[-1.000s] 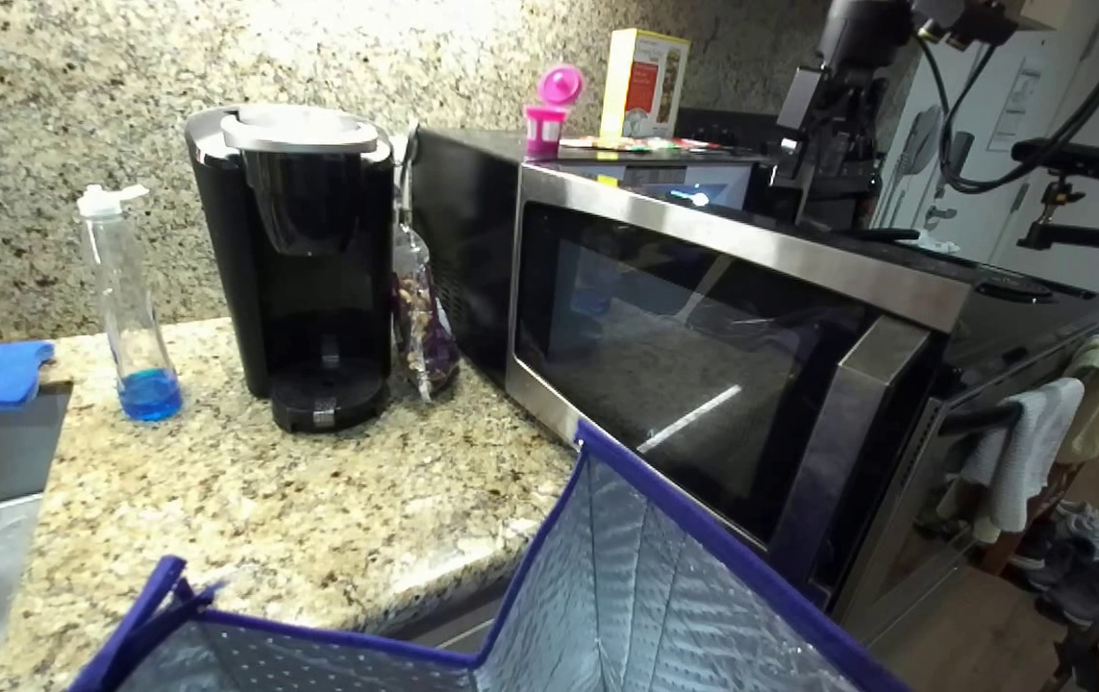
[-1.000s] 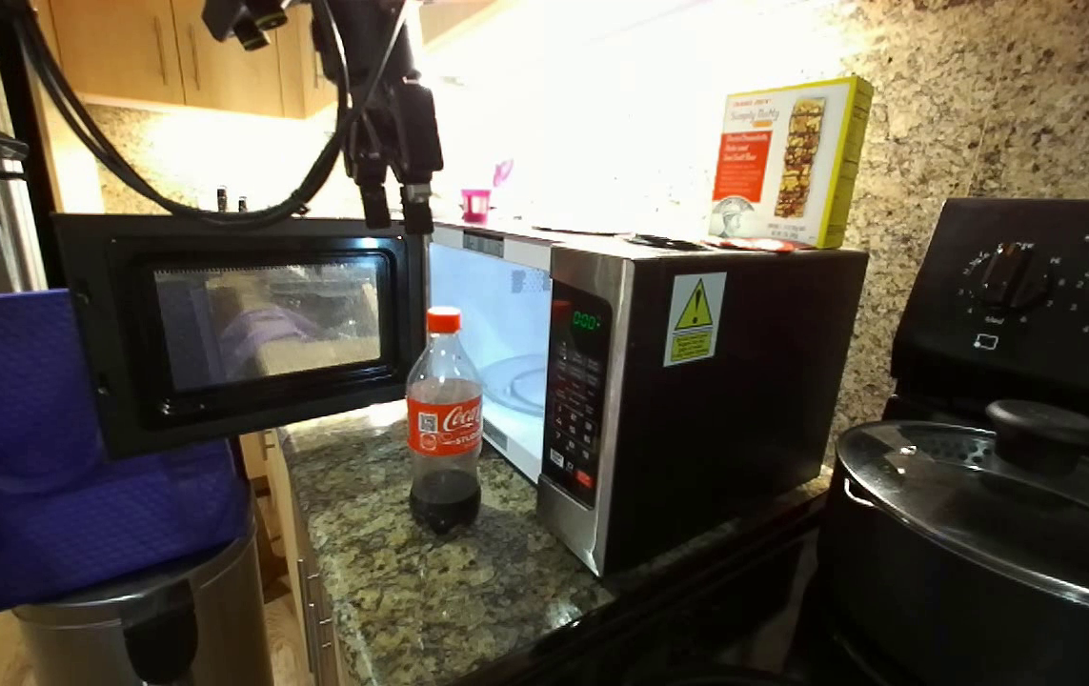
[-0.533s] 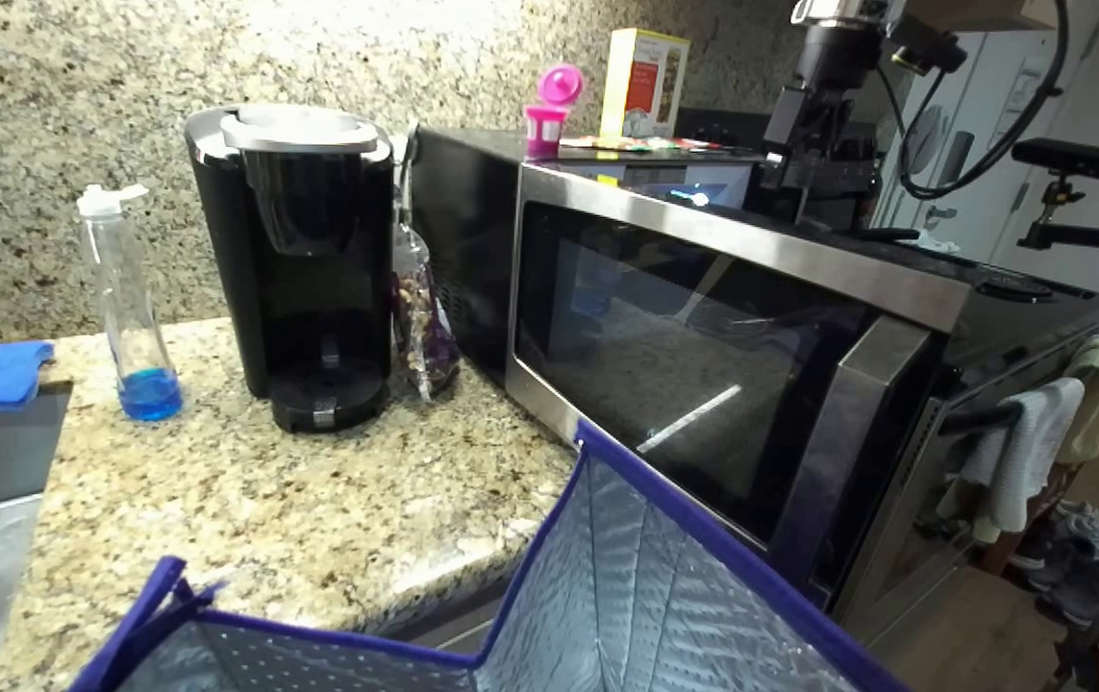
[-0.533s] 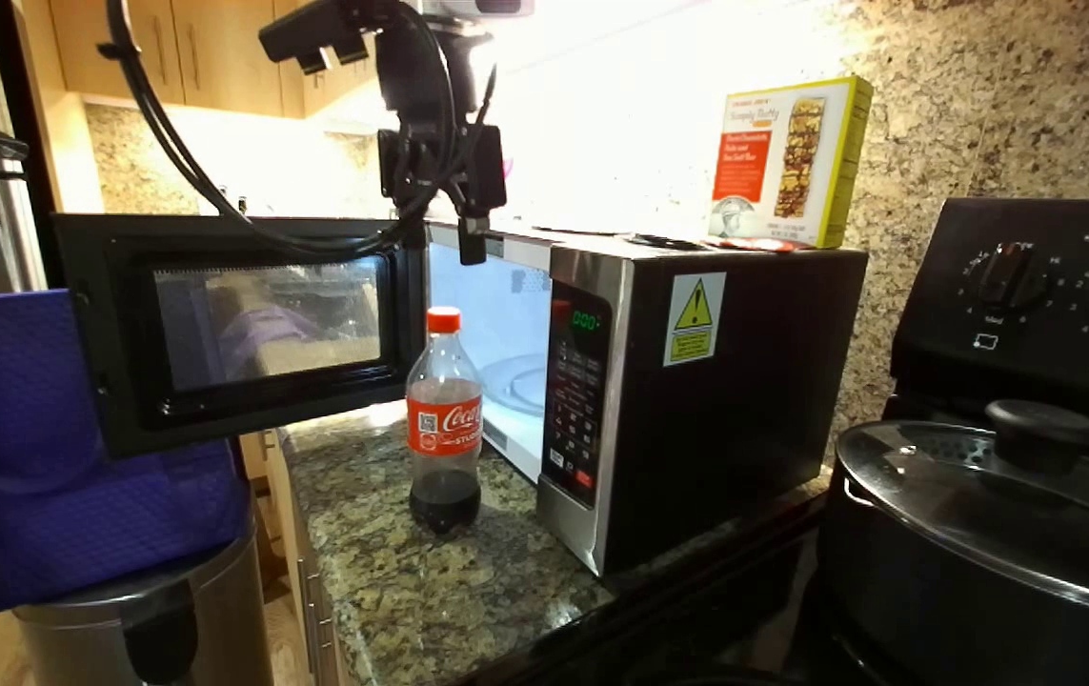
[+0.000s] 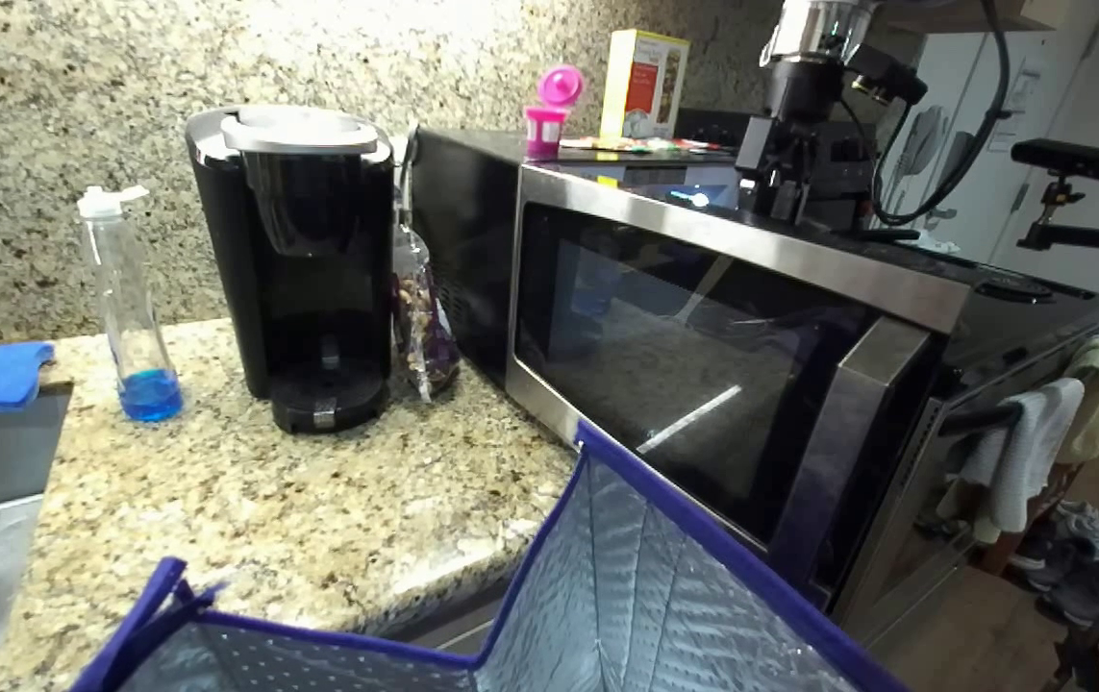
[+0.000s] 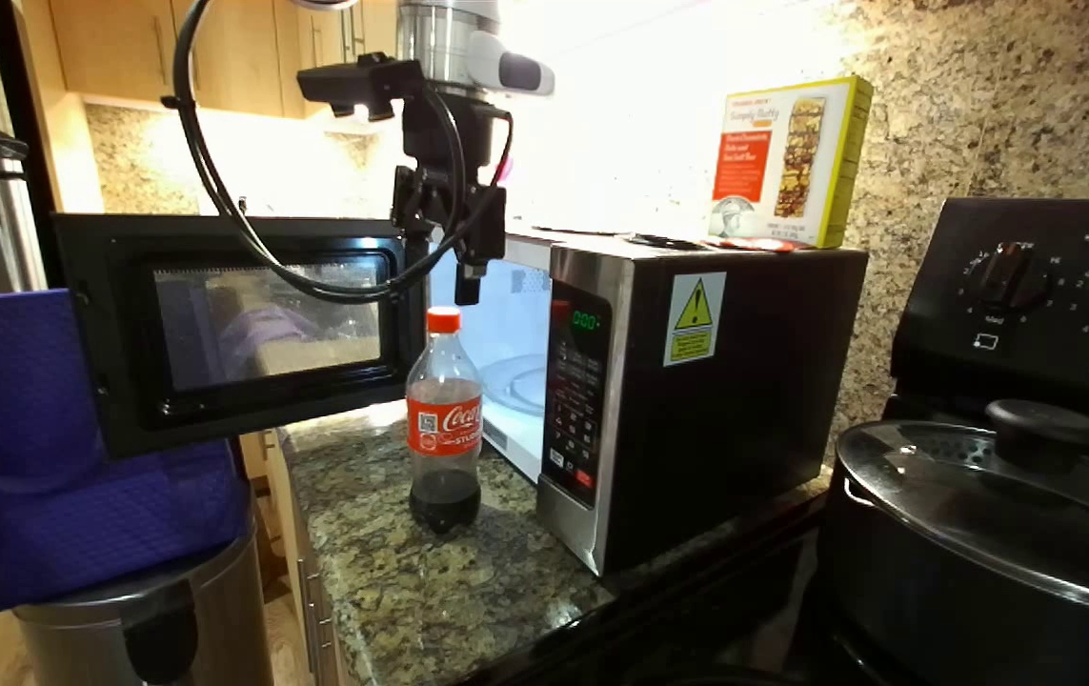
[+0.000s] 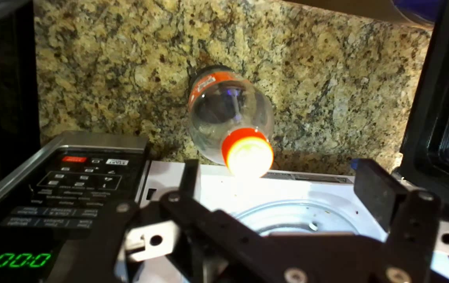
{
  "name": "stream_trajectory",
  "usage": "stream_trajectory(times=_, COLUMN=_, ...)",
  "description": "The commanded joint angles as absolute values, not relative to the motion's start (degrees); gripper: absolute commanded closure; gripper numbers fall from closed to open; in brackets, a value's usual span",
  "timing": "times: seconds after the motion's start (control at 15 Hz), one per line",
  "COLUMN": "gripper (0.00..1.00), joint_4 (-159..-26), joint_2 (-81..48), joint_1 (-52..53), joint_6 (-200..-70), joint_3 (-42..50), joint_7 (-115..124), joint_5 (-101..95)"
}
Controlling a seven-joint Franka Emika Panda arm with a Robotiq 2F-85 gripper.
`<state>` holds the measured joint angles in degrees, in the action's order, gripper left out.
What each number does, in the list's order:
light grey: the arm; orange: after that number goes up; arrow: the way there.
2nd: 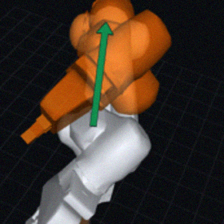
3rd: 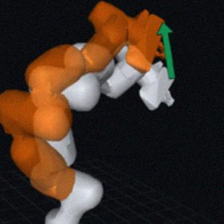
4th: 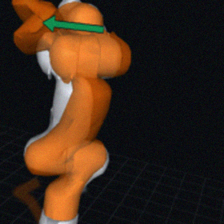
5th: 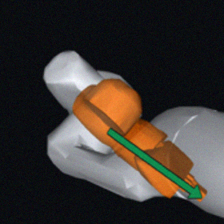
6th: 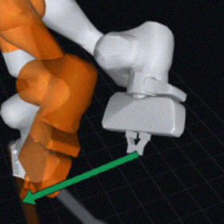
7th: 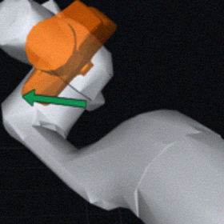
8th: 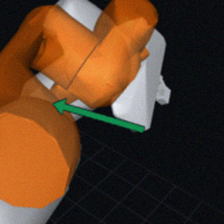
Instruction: Place the Coca-Cola bottle on top of the microwave
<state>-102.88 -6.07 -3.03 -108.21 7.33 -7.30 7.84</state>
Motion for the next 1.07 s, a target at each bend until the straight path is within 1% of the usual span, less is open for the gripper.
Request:
stream_trajectory(times=0.0, gripper=0.0, joint_4=-101.2, joint_2=-7.5, joint_1=-4.3, joint_6=-105.9, joint_3=6.4, joint_7=-3.7, joint_5=10.1)
stream_trajectory(times=0.13, gripper=0.0, joint_4=-100.4, joint_2=-8.5, joint_1=-4.3, joint_6=-105.5, joint_3=6.3, joint_7=-3.3, joint_5=11.0)
stream_trajectory(times=0.53, gripper=0.0, joint_4=-98.5, joint_2=-10.4, joint_1=-4.5, joint_6=-103.7, joint_3=6.9, joint_7=8.3, joint_5=9.9)
stream_trajectory(times=0.6, gripper=0.25, joint_4=-97.9, joint_2=-10.8, joint_1=-4.7, joint_6=-103.1, joint_3=6.9, joint_7=8.6, joint_5=10.1)
stream_trajectory(times=0.67, gripper=0.27, joint_4=-97.3, joint_2=-11.2, joint_1=-4.8, joint_6=-102.5, joint_3=6.9, joint_7=8.8, joint_5=10.3)
stream_trajectory(times=0.73, gripper=0.33, joint_4=-96.8, joint_2=-11.5, joint_1=-4.9, joint_6=-101.8, joint_3=6.9, joint_7=9.6, joint_5=10.1)
stream_trajectory(times=0.8, gripper=0.42, joint_4=-96.4, joint_2=-11.7, joint_1=-4.9, joint_6=-101.3, joint_3=7.0, joint_7=10.1, joint_5=10.0)
stream_trajectory(times=1.0, gripper=0.61, joint_4=-95.2, joint_2=-12.4, joint_1=-5.1, joint_6=-99.6, joint_3=7.0, joint_7=11.5, joint_5=9.8)
